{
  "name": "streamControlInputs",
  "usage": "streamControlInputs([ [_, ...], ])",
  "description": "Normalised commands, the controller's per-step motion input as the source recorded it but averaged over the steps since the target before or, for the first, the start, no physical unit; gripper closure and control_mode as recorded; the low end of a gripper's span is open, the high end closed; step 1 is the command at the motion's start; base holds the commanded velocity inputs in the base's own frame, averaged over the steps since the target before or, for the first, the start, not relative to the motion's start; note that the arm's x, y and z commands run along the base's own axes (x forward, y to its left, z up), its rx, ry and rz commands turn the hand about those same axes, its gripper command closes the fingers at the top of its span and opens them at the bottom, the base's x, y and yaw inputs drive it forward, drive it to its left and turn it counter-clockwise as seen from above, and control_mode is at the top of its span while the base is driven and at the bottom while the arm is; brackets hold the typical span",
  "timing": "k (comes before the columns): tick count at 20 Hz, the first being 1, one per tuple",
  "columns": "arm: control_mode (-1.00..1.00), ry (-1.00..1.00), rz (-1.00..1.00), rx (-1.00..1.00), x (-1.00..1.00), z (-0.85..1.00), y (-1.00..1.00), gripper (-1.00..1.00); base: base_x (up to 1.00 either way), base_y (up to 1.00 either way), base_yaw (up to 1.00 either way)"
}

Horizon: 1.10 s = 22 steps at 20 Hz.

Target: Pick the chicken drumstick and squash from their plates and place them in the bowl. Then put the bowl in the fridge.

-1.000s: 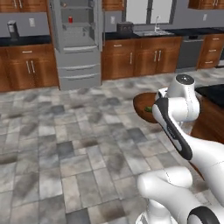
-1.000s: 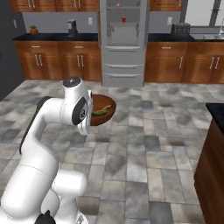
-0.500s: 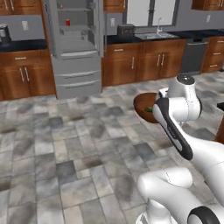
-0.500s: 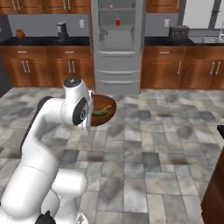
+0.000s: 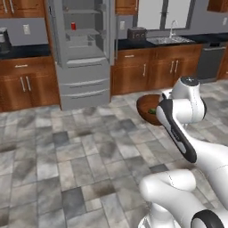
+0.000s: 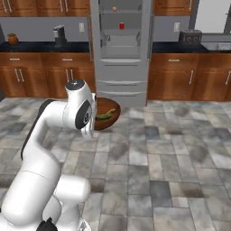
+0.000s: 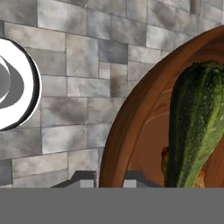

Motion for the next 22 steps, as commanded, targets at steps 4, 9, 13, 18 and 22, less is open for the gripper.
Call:
streamControlInputs([
  [4, 1.00, 0.00, 0.00, 0.00, 0.00, 0.00, 0.00, 1.00, 0.94, 0.06, 0.07],
  [9, 1.00, 0.00, 0.00, 0.00, 0.00, 0.00, 0.00, 1.00, 0.94, 0.02, 0.01],
  [13, 1.00, 0.00, 0.00, 0.00, 0.00, 0.00, 0.00, 1.00, 0.94, 0.00, 0.04],
  [18, 1.00, 0.00, 0.00, 0.00, 0.00, 0.00, 0.00, 1.00, 0.93, -0.06, 0.14],
  [22, 1.00, 0.00, 0.00, 0.00, 0.00, 0.00, 0.00, 1.00, 0.89, -0.16, 0.23],
])
